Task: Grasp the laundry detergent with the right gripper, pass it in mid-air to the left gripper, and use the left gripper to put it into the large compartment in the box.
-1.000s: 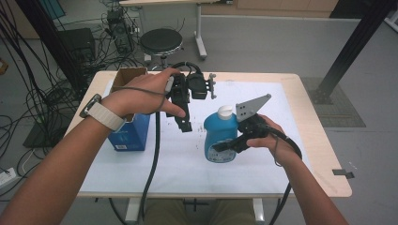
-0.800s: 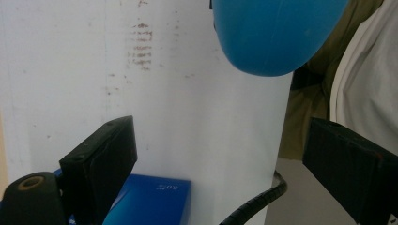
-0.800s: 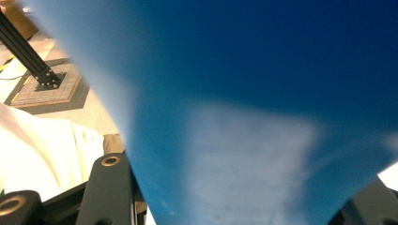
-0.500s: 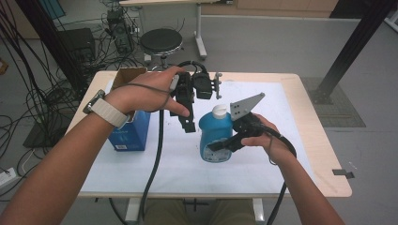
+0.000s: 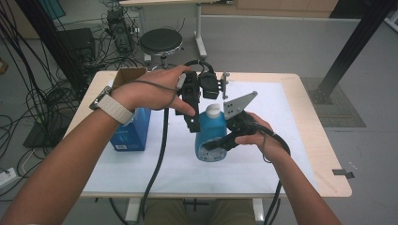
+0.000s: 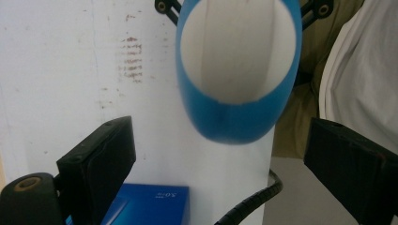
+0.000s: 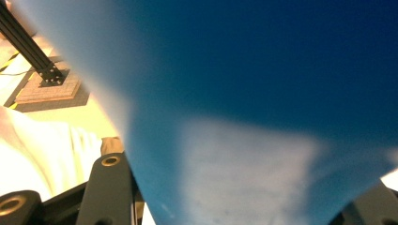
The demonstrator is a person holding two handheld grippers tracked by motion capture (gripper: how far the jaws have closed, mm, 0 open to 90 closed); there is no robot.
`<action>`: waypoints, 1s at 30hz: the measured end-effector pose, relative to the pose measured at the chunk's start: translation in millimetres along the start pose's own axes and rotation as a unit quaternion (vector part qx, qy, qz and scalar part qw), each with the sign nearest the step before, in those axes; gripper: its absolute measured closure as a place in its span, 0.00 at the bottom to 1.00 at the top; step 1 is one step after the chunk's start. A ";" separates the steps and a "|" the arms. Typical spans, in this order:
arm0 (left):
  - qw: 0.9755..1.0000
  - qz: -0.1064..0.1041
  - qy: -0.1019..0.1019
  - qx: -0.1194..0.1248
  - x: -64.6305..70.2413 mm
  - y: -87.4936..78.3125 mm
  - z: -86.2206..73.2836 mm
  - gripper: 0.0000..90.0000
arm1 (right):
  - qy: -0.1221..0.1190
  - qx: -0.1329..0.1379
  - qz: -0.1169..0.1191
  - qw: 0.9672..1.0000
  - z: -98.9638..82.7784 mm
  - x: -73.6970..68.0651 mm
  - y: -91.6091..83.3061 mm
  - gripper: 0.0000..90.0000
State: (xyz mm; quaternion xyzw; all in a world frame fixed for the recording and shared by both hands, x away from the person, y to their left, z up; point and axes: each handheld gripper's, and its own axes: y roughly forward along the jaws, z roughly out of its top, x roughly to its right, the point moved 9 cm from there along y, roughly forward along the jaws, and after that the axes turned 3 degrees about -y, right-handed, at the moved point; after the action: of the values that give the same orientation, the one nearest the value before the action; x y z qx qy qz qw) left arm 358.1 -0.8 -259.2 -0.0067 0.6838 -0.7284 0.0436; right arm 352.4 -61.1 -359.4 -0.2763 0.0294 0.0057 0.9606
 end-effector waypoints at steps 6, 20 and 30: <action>1.000 0.001 0.002 0.002 0.2 0.9 3.1 0.10 | -0.003 -0.001 0.004 1.000 2.6 0.6 6.4 0.48; 1.000 0.003 0.003 -0.001 -2.2 3.1 11.3 0.10 | -0.003 -0.004 0.010 1.000 5.4 1.3 13.7 0.48; 1.000 0.001 0.005 -0.002 -1.8 5.4 15.5 0.10 | -0.002 -0.002 0.012 1.000 6.5 1.7 14.9 0.48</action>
State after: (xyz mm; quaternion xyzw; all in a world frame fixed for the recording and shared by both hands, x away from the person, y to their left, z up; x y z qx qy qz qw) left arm 361.3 -16.5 -263.4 -0.0026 0.6855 -0.7269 0.0412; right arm 354.1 -45.0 -361.9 -0.2778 0.0312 0.0179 0.9600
